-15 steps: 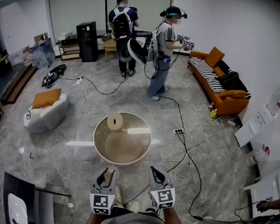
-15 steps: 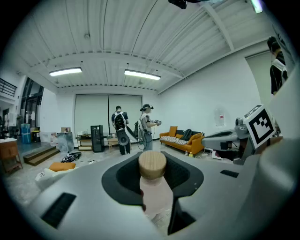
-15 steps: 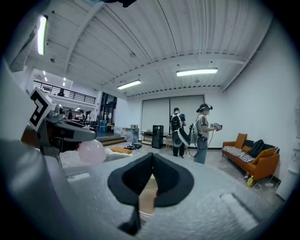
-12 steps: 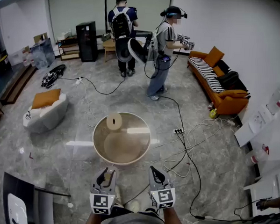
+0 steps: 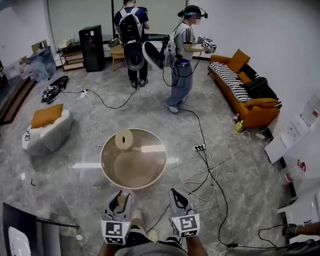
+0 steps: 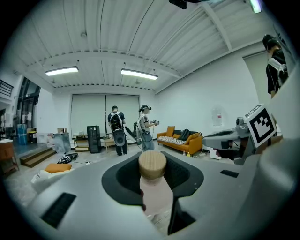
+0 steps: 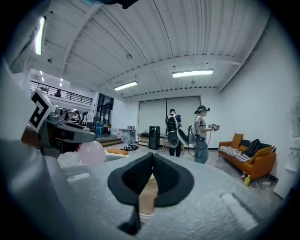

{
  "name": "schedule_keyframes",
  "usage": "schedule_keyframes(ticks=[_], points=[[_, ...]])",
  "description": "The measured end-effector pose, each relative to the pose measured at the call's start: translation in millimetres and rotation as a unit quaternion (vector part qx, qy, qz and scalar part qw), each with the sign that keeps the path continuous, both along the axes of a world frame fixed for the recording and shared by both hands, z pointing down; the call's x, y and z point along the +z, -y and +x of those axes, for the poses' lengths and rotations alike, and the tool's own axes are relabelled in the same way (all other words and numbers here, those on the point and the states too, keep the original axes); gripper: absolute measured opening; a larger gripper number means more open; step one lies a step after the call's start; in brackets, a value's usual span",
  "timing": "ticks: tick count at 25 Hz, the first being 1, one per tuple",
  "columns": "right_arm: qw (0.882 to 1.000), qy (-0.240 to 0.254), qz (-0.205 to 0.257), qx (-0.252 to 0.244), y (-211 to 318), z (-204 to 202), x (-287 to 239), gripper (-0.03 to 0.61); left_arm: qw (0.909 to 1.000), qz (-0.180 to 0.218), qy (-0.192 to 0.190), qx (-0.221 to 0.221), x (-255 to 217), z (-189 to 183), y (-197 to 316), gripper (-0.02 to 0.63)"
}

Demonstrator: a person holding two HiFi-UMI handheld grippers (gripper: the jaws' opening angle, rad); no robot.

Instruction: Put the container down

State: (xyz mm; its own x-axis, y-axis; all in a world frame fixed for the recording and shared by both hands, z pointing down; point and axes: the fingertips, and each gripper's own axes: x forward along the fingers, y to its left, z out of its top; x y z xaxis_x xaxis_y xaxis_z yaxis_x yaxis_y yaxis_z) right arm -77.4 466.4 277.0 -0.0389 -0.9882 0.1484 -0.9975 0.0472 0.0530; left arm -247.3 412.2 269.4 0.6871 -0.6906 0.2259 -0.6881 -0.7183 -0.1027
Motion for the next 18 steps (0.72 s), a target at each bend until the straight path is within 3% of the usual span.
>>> schedule_keyframes(ticks=[8,18], points=[[1.0,0.002,-0.002,0.011,29,27,8,0.0,0.9999,-0.005,0.003,0.011,9,29,31,0.132],[1.0,-0.001,-0.013,0.009,107,67,10,0.0,0.9998,-0.013,0.003,0.017,15,74,112,0.132]])
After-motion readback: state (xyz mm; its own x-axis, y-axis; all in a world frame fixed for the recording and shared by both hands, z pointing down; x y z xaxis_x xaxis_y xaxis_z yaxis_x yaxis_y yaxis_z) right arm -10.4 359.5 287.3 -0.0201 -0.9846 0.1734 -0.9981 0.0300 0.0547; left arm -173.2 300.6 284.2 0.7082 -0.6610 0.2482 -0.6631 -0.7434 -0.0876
